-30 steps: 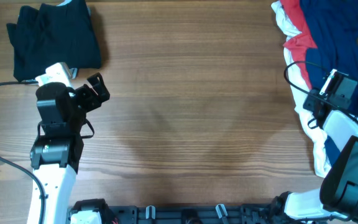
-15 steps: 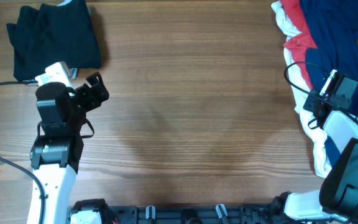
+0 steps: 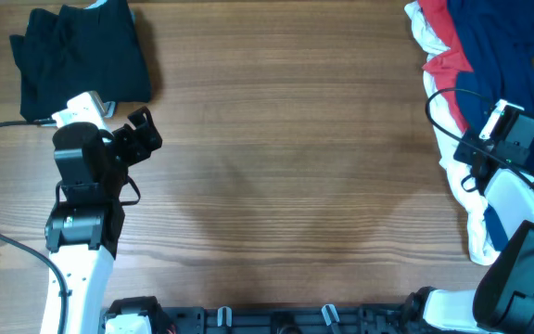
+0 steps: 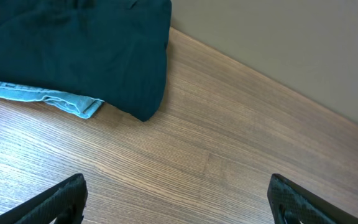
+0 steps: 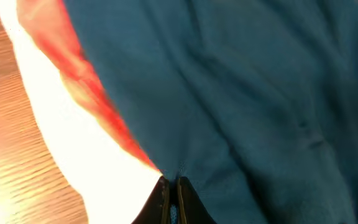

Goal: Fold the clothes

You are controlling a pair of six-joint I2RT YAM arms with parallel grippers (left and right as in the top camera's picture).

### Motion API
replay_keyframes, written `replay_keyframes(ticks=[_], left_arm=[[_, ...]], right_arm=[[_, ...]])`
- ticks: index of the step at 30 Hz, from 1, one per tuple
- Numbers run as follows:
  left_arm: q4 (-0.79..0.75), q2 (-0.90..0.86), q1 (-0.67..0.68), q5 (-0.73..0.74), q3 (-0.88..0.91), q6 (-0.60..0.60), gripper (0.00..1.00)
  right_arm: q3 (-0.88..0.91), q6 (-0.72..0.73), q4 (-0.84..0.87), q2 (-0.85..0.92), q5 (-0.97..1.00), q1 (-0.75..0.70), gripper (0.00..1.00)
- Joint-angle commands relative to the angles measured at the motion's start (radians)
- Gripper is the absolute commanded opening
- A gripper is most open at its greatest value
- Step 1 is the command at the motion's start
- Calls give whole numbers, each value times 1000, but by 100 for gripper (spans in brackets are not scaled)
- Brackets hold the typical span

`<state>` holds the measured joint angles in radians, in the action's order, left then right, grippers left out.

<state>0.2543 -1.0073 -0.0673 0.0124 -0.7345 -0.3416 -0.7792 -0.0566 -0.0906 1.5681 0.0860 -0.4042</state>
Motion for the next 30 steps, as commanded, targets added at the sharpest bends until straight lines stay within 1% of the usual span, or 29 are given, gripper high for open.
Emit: replay_keyframes(ticks=[1,3,4,6,7,9,12,14,17,19,21,23,24,26,27,28,29,30], left_arm=[[-5,5,3,-13,-21,20,93],[-10,5,3,-13,-21,20,93],[-14,5,3,-13,-21,20,93],[-23,5,3,-13,-21,20,93],[-26,5,3,-13,-21,20,93],[-31,5,3,-13,-21,20,92],[-31,5,3,-13,-21,20,93],[-31,5,3,-13,-21,20,93],[-31,5,3,-13,-21,20,93],[-37,5,3,-13,-21,20,94],[-47,5,3,-13,-21,20,94],[-59,5,3,-13,-21,20,94],[-62,5,3,-13,-21,19,95],[-64,5,3,-13,-21,19,97],[-64,5,3,-13,-21,19,99],[-64,5,3,-13,-21,19,100],[-66,5,3,-11,-21,19,100],[-72,5,3,4,-21,19,100]], right_arm=[[-21,-76,-8,-79,-298,26,4],[-34,-79,-4,-163,-424,80,4],[-49,-79,-4,-217,-486,131,4],[-68,-79,11,-293,-521,270,4],[-68,-79,23,-303,-521,322,4],[-68,-77,38,-290,-515,469,4],[-68,-76,66,-203,-502,621,4],[-68,-75,119,-130,-502,674,4],[-68,-72,314,20,-502,751,4],[-68,-54,487,92,-502,786,4],[-68,19,679,144,-502,813,4],[-68,146,835,173,-503,828,4],[-68,174,859,175,-508,834,4],[-68,179,834,175,-522,843,5],[-68,173,803,175,-521,842,26],[-68,147,764,175,-520,839,49],[-68,128,711,171,-507,825,57],[-68,135,663,156,-465,795,69]])
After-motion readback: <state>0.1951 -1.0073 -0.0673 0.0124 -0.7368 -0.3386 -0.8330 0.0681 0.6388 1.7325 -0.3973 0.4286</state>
